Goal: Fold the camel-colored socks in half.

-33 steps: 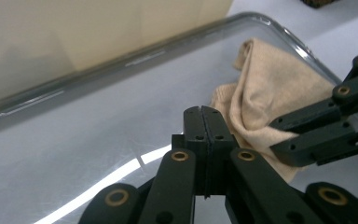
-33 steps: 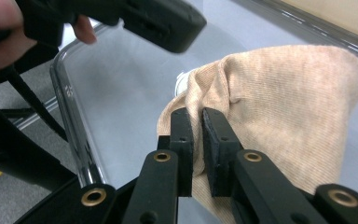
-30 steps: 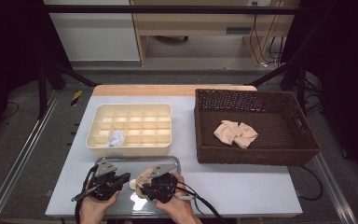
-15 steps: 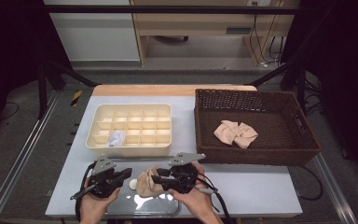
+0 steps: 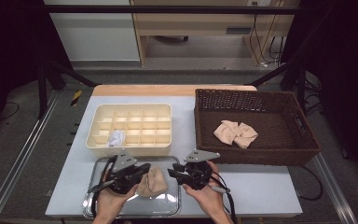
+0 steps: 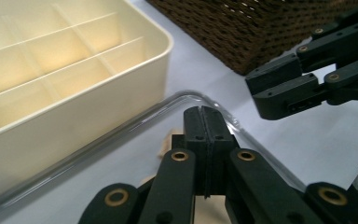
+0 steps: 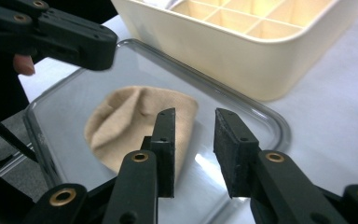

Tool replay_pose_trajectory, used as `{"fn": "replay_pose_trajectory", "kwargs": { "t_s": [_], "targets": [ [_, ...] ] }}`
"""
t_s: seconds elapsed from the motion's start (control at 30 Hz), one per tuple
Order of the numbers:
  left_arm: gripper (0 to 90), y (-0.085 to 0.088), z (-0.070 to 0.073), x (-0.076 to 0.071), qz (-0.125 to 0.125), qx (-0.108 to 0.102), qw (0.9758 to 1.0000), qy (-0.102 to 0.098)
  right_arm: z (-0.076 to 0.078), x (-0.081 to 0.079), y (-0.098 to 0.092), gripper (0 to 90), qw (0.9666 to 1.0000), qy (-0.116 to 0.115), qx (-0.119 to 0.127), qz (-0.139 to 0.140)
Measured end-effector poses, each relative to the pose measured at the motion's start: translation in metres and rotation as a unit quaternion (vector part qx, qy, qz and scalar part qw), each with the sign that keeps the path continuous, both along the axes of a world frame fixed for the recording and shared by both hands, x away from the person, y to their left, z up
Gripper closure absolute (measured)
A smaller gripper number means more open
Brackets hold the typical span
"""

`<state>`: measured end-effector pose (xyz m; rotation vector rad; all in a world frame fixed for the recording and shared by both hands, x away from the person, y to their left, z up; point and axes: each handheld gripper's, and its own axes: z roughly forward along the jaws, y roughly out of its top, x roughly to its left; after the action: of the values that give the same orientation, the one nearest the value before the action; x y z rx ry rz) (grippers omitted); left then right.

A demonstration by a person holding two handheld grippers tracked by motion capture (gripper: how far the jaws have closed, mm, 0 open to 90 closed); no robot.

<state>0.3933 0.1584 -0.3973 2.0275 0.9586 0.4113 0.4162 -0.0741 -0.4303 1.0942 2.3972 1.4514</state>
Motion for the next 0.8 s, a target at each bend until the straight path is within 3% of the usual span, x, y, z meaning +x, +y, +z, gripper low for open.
{"fn": "replay_pose_trajectory", "kwargs": {
  "t_s": [0.13, 0.33, 0.47, 0.8],
  "targets": [
    [89.8, -0.017, -0.012, 0.006, -0.009, 0.018, 0.9997, 0.015, -0.002, -0.002, -0.010, 70.0, 0.9999, 0.001, 0.001, -0.012],
    [89.8, -0.014, -0.034, 0.008, -0.005, 0.042, 0.9980, 0.047, -0.008, -0.002, -0.016, 69.5, 0.9999, 0.000, 0.000, -0.016],
    [89.8, -0.008, -0.042, 0.006, -0.006, 0.058, 0.9968, 0.055, -0.010, -0.003, -0.010, 68.1, 0.9999, 0.001, 0.001, -0.011],
    [89.8, 0.005, -0.056, 0.004, -0.004, 0.063, 0.9962, 0.061, -0.024, -0.002, 0.020, 62.9, 0.9997, 0.020, -0.007, 0.015]
  ]
}}
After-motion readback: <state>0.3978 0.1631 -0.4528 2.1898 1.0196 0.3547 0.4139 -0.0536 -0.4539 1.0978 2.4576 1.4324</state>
